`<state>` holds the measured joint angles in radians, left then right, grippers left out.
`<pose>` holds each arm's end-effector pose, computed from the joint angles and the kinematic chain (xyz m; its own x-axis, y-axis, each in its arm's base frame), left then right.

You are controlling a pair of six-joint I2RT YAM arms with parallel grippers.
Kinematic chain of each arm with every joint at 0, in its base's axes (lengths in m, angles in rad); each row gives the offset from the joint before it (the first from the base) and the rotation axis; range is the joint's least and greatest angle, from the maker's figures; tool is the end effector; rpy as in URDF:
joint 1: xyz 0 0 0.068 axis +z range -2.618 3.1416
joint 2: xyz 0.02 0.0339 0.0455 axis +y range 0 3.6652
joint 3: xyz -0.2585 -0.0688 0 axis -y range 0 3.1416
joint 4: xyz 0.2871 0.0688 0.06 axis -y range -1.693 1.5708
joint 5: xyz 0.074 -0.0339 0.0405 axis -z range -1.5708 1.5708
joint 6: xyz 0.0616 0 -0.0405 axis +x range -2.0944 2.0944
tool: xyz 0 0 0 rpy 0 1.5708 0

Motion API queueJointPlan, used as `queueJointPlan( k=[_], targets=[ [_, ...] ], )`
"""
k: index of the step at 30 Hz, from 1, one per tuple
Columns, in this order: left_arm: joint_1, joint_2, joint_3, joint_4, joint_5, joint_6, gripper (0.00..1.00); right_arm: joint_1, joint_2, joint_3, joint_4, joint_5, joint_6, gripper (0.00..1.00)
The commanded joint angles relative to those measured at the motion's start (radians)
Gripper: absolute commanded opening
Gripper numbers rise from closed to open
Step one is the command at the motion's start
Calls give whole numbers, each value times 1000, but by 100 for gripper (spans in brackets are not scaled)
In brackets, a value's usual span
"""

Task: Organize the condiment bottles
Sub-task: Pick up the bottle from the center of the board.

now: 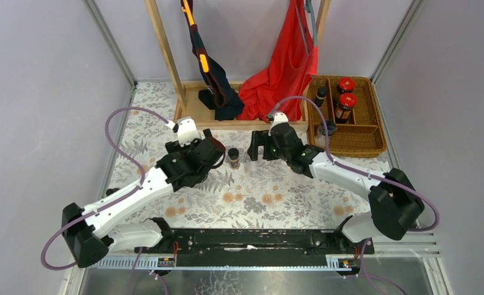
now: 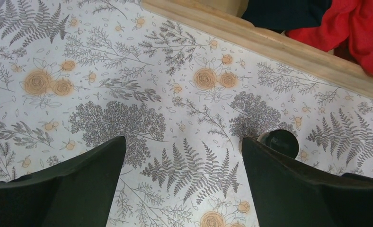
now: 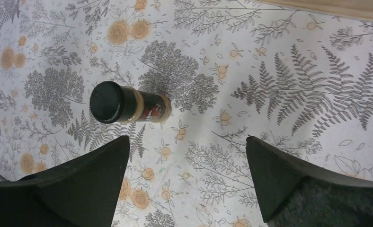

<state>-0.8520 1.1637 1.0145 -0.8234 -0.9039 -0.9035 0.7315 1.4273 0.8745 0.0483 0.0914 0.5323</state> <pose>0.2166 -0.1740 0.2749 -0.4735 -0.1966 -0.8585 -0.3196 0.9467 -0.0405 0.2846 0.2479 0.2042 -0.6174 0.1250 -0.7767 -0.3394 0.8484 0.4063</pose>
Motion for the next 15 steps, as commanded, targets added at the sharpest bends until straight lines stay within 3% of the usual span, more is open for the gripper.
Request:
queueJointPlan(
  k=[1, 7, 15],
  targets=[
    [-4, -96, -53, 114, -48, 47, 91, 56, 41, 130, -1, 23, -32, 100],
    [-5, -146, -76, 122, -48, 9, 92, 156, 133, 274, -111, 149, -129, 99],
    [-5, -97, -61, 50, -63, -50, 96, 196, 224, 372, -175, 176, -168, 99]
  ],
)
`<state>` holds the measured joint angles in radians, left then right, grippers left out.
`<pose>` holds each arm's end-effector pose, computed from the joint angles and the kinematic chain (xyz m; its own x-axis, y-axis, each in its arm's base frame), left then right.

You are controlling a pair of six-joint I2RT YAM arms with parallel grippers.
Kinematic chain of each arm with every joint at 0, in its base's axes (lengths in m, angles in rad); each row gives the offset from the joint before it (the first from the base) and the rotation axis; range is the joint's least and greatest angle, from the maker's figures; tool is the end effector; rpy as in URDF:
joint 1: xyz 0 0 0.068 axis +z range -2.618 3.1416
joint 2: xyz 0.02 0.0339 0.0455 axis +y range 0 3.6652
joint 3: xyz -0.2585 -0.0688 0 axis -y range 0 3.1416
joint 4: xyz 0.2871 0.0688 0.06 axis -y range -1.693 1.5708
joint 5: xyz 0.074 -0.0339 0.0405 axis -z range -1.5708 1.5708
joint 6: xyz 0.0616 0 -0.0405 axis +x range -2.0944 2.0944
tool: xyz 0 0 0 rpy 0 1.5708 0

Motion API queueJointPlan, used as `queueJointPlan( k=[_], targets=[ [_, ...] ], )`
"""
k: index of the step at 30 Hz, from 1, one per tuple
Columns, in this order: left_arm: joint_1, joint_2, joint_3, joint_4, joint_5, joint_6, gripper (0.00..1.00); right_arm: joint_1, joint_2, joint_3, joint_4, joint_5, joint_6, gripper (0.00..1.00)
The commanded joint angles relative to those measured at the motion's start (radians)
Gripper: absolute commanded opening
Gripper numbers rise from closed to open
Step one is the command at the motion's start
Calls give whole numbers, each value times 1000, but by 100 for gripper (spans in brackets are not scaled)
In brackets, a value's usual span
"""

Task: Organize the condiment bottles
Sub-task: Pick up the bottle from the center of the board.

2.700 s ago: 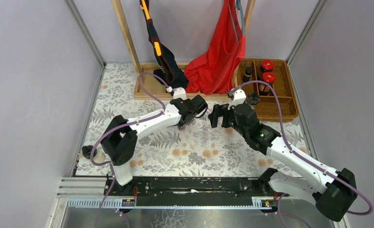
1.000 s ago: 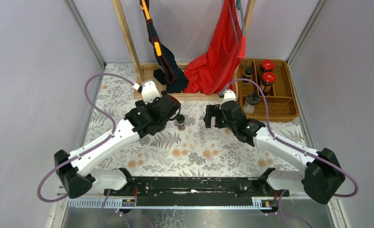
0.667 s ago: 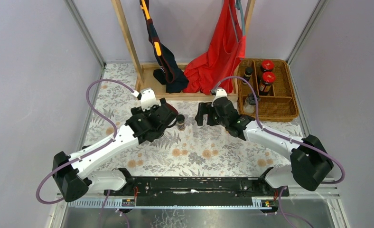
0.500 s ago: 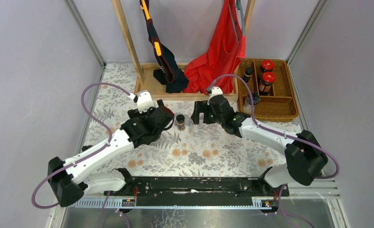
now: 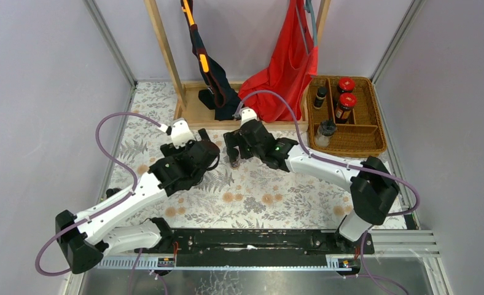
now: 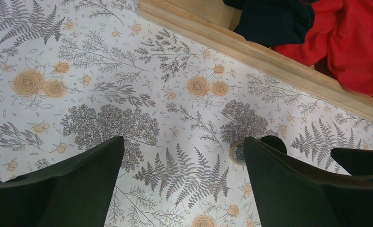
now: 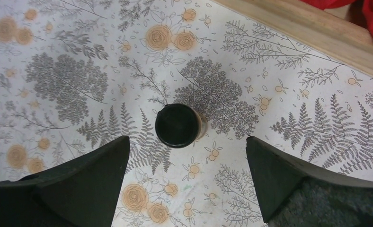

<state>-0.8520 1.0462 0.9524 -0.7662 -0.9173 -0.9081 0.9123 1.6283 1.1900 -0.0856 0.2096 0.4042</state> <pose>0.2045 -0.1595 0.2856 -0.3988 -0.2720 -0.8757 -0.3218 0.9358 -0.1441 0.2773 0.3374 0.2369 -0.5423 -0.0723 -0.8370 -0.4895 0.8369 0.2448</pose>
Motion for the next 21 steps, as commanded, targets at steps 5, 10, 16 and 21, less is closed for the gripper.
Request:
queueJointPlan(
  k=[5, 10, 16, 21],
  targets=[
    [-1, 35, -7, -7, -48, -49, 97, 35, 77, 101, -83, 93, -57, 97],
    [14, 28, -1, -37, -59, -77, 97, 57, 108, 122, -96, 118, -69, 93],
    [44, -3, -19, -27, -39, -87, 98, 77, 142, 157, -117, 128, -75, 87],
    [65, -6, -33, -6, -3, -74, 98, 81, 165, 181, -118, 127, -76, 83]
  ],
)
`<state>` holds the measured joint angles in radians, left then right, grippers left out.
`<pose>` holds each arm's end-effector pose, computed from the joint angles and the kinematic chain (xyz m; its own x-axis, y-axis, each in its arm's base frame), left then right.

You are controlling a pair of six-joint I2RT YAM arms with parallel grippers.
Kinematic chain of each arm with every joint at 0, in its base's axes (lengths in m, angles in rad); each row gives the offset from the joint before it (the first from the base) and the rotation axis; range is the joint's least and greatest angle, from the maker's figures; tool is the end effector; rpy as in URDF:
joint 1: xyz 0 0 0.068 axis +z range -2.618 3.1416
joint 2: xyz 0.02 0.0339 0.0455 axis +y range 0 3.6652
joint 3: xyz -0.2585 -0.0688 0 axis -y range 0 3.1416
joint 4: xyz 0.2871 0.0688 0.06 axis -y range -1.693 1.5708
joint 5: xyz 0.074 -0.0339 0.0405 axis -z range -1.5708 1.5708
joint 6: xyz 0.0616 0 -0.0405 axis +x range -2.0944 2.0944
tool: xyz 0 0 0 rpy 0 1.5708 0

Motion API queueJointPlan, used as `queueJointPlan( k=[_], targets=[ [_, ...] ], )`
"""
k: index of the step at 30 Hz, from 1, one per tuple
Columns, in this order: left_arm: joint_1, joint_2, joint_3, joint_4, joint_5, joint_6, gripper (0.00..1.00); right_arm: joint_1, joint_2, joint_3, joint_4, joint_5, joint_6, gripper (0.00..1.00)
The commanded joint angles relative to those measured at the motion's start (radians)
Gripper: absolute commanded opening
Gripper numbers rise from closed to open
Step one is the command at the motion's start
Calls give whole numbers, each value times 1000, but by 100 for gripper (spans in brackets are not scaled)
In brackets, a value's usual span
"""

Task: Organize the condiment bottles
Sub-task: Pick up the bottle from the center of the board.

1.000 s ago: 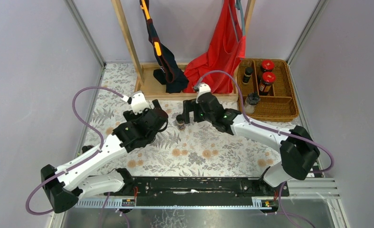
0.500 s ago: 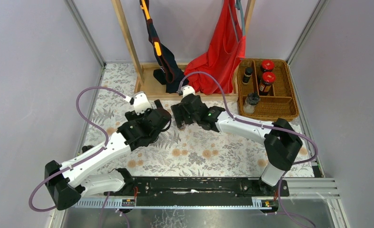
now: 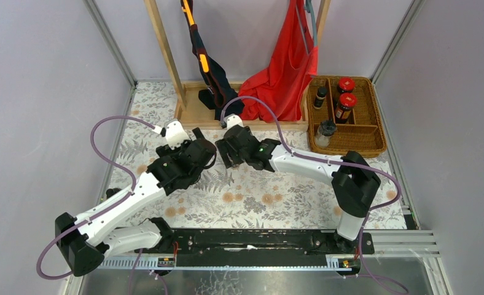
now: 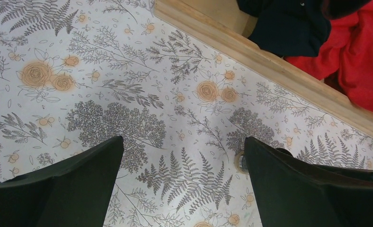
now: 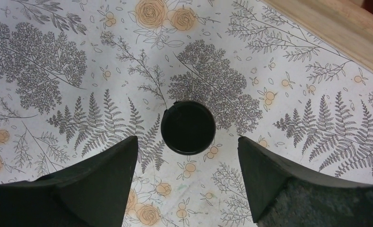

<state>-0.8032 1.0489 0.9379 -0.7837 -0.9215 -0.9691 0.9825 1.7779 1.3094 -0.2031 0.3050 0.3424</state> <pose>0.2108 -0.1478 0.2786 -0.3799 -0.3241 -0.8664 -0.3962 0.9034 -0.1642 0.2708 0.3727 0.2078 -0.5479 -0.2442 -0.8001 -0.5086 0.8566 0.0868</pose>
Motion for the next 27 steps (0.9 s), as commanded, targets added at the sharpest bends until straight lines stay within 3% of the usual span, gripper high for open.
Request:
queueJointPlan(
  k=[1, 4, 14, 23, 27],
  targets=[
    [17, -7, -20, 12, 6, -14, 98, 11, 23, 68, -2, 31, -15, 81],
    [24, -2, -21, 8, 13, -14, 98, 10, 41, 88, -8, 26, -16, 72],
    [28, -5, -27, -6, 19, -31, 98, 10, 89, 118, -7, 23, -10, 61],
    [29, -4, -27, -4, 23, -33, 98, 11, 107, 119, -6, 38, -5, 57],
    [30, -6, -26, -5, 26, -33, 98, 10, 114, 122, -4, 43, -4, 49]
  ],
)
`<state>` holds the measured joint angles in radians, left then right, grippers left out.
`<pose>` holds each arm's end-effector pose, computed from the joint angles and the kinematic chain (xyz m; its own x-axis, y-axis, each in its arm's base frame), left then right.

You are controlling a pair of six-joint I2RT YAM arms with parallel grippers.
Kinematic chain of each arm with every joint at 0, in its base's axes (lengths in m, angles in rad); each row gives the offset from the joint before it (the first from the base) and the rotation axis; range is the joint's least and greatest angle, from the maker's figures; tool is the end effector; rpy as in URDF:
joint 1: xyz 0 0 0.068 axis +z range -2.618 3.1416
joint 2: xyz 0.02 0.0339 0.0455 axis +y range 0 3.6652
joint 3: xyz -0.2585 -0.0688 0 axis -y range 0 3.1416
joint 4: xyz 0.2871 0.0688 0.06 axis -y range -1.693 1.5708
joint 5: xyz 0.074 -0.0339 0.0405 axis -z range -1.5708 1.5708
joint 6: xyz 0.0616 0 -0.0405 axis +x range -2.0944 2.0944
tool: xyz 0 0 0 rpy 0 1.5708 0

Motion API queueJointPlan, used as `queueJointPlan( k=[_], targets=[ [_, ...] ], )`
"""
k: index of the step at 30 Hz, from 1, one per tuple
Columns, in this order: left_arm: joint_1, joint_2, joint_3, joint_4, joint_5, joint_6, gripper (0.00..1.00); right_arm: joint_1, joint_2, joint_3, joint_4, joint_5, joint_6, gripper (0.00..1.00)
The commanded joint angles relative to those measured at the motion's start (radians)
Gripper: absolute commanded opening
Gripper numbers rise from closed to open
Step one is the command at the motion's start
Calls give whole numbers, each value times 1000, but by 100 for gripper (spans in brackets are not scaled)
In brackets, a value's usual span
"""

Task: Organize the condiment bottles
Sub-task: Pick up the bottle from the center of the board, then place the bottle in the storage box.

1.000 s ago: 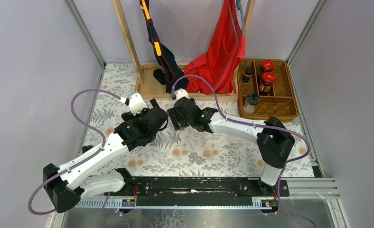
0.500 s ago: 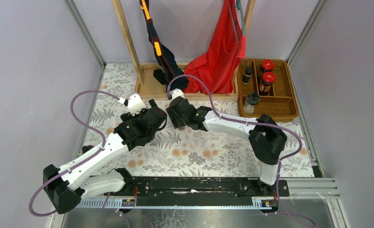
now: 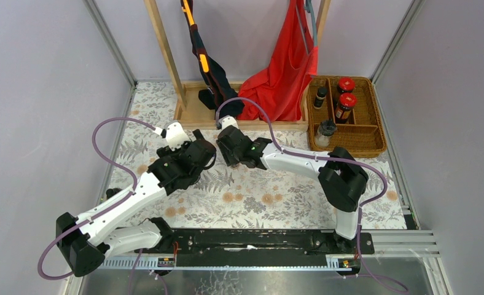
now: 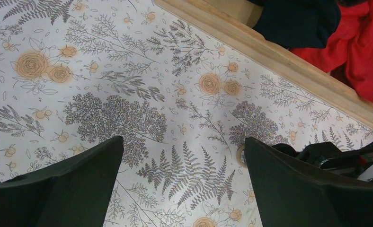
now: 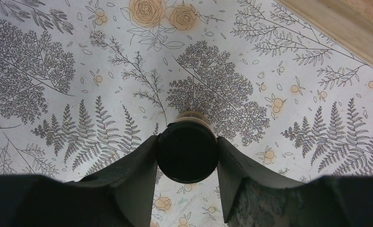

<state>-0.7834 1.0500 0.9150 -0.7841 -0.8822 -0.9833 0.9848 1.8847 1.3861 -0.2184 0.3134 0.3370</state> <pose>0.2125 -0.1445 0.2686 -0.4093 -0.3388 -0.8472 -0.4042 0.8997 -0.1646 0.2816 0.3899 0.1876 -0.5625 -0.2787 -0.7784 -0.5065 0.8603 0.0580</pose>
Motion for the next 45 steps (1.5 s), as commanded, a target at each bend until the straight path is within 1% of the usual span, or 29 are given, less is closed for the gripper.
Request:
queueJointPlan(
  k=[1, 3, 4, 7, 8, 12, 16, 25, 34, 39, 45],
  targets=[
    [10, -7, -3, -4, -13, -18, 98, 8, 9, 46, 11, 37, 2, 47],
    [10, -9, -5, -5, -12, -18, 98, 8, 12, 48, 9, 38, 4, 37],
    [10, -9, -4, -6, -12, -19, 98, 8, 13, 48, 8, 36, 4, 31],
    [10, -8, -2, -4, -12, -17, 98, 8, 10, 43, 7, 39, 10, 2],
    [10, -7, -2, -4, -11, -17, 98, 8, 9, 41, 5, 42, 12, 0],
    [10, 1, -1, -4, -7, -17, 98, 8, -22, 16, 6, 41, 25, 0],
    [10, 5, 0, -3, -1, -14, 98, 2, -85, -20, -3, 55, 35, 0],
    [10, 3, 3, 5, 10, -8, 98, -63, -308, -146, -61, 74, 66, 0],
    [10, 9, -5, 32, 44, 11, 98, -227, -523, -234, -149, 98, 75, 0],
    [10, 11, -5, 54, 68, 23, 98, -322, -588, -237, -206, 120, 67, 0],
    [10, 10, -19, 73, 85, 31, 98, -455, -648, -229, -237, 96, 64, 0]
  ],
)
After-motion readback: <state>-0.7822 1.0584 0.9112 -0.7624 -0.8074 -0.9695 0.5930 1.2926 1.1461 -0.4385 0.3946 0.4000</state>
